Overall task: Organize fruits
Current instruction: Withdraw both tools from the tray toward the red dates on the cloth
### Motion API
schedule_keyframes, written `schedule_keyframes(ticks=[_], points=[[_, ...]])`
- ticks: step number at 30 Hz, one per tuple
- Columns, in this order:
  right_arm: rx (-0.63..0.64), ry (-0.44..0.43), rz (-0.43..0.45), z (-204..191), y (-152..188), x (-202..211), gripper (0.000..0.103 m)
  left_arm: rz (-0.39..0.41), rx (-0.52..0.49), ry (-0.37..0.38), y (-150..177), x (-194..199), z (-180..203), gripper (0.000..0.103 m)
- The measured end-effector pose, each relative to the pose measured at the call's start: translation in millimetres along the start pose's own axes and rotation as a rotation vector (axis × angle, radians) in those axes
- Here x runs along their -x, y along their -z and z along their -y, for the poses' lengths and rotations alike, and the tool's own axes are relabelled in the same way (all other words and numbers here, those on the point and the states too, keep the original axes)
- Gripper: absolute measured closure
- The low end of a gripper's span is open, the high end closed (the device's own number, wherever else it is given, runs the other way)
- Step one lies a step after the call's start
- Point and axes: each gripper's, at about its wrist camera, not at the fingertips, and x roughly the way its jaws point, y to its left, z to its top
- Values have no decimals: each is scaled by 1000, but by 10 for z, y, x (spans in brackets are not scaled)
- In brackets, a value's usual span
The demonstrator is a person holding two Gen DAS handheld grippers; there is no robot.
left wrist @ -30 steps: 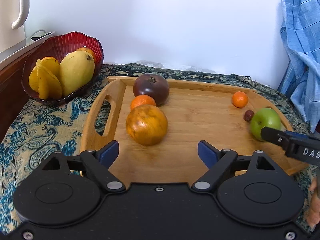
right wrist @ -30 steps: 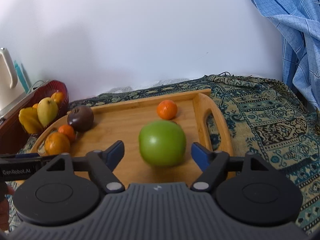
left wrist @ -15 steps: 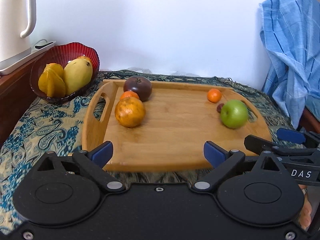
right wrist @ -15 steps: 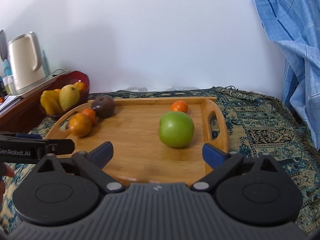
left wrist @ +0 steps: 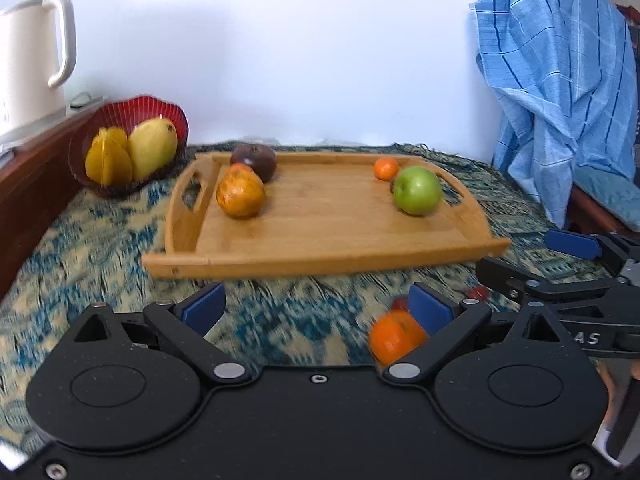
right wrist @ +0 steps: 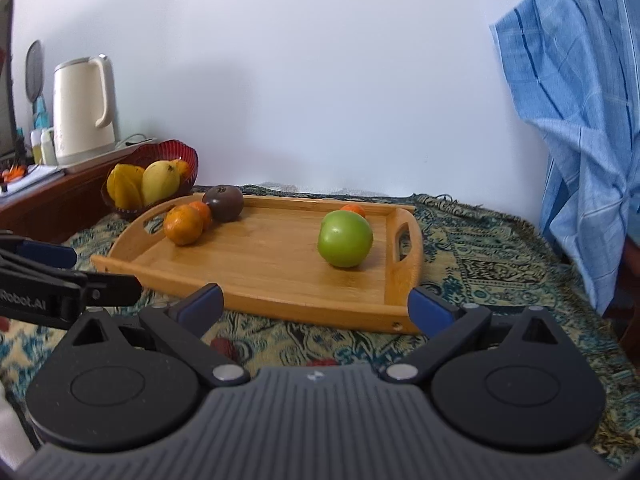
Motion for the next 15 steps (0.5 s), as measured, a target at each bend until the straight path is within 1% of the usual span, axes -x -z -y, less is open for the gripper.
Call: schedule_keyframes(ticks=[2,9,12,15], points=[[11,7,8,-10,56,63,0,-4,4,7,98,78,21,4],[37,25,5,16,196,139,0,7,-20,-27,411,266,151,4],[44,40,0,40,254,112,0,4,-54,-13,541,306,225,4],[55,55,-5,61,296,74,0,-6,-78,-6,652,318,276,8]])
